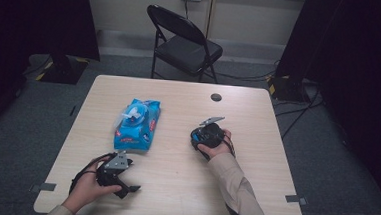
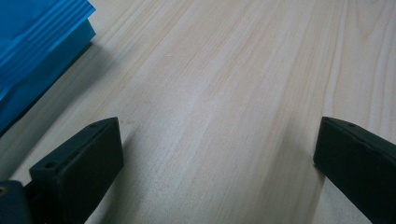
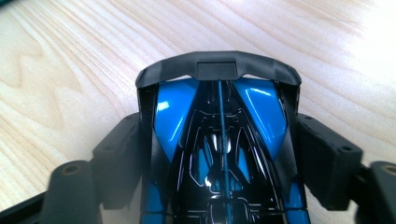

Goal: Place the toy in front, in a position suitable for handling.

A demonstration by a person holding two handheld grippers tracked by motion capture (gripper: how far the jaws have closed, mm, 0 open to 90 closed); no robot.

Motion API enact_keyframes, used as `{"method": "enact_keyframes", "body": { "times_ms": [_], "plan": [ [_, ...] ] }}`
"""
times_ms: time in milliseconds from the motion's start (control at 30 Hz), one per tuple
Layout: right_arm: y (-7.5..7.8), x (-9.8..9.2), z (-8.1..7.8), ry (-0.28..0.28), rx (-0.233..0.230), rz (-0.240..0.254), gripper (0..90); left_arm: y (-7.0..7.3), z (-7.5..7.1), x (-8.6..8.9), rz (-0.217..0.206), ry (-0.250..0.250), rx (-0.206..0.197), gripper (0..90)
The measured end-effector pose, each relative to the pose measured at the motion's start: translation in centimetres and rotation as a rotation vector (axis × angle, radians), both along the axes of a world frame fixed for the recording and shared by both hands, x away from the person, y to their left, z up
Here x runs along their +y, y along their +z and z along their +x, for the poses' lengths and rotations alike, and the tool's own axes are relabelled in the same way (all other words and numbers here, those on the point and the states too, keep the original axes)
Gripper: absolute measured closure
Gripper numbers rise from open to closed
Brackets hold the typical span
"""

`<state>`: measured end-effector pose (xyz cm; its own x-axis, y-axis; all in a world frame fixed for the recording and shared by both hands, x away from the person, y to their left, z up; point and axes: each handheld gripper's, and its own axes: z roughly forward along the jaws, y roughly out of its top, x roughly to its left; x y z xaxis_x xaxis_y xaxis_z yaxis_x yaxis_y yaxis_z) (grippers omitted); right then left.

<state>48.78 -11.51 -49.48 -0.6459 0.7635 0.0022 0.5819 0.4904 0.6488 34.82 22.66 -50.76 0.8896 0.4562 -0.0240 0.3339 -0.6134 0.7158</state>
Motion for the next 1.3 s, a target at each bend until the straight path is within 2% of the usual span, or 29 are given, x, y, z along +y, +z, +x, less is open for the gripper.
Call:
{"method": "enact_keyframes", "body": {
  "times_ms": [267,567,800,900,967,1000,1133,1300],
  "plan": [
    [1.0,-0.9,-0.4,0.025,-0.013,0.024,16.9,0.0,0.0,0.0,0.001,0.0,-0.001,0.8],
    [2.4,-3.2,-2.6,0.073,-0.035,0.063,16.9,0.0,0.0,0.0,-0.001,0.0,0.0,0.8],
    [1.5,-5.8,-5.0,0.084,-0.04,0.094,16.1,0.0,0.0,0.0,0.0,0.001,-0.001,0.7],
    [0.8,-6.6,-6.0,0.081,-0.059,0.096,15.1,0.0,0.0,0.0,0.0,0.002,-0.001,0.7],
    [0.3,-6.8,-6.4,0.096,-0.066,0.107,15.1,0.0,0.0,0.0,0.003,0.002,-0.002,0.7],
    [0.0,-6.9,-6.5,0.09,-0.069,0.096,14.7,0.0,0.0,0.0,0.003,0.003,-0.002,0.6],
    [-0.9,-7.0,-7.0,0.091,-0.071,0.106,15.1,0.0,0.0,0.0,0.003,0.003,-0.002,0.5],
    [-1.3,-7.1,-7.2,0.091,-0.086,0.085,16.1,0.0,0.0,0.0,0.004,0.002,-0.002,0.5]
  ]
}}
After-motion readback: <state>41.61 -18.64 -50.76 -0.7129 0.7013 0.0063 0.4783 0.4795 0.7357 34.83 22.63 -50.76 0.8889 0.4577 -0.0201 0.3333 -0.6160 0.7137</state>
